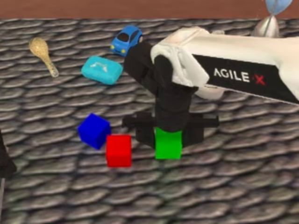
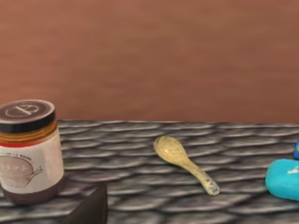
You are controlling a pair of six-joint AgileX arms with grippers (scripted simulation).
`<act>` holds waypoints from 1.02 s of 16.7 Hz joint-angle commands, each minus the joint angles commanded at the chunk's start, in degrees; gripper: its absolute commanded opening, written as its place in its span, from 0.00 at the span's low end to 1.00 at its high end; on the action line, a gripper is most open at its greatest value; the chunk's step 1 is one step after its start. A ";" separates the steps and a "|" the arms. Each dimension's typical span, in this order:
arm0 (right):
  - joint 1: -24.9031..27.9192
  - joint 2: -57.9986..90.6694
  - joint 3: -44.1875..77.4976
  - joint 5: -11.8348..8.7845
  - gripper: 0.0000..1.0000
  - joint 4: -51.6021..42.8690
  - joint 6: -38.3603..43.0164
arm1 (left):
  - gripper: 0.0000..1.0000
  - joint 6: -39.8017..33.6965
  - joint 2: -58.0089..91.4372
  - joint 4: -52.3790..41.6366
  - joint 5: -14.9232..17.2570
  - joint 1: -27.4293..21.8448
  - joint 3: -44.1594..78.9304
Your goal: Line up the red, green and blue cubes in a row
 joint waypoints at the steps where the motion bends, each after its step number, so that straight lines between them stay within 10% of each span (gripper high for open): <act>1: 0.07 0.42 -1.33 0.02 0.00 1.48 0.04 | 1.00 0.00 0.00 0.00 0.00 0.00 0.00; 6: 0.15 0.80 -2.40 0.05 0.00 2.62 0.07 | 1.00 0.00 0.00 0.00 0.00 0.00 0.00; 17: 0.15 0.80 -2.40 0.05 0.83 2.62 0.07 | 1.00 0.00 0.00 0.00 0.00 0.00 0.00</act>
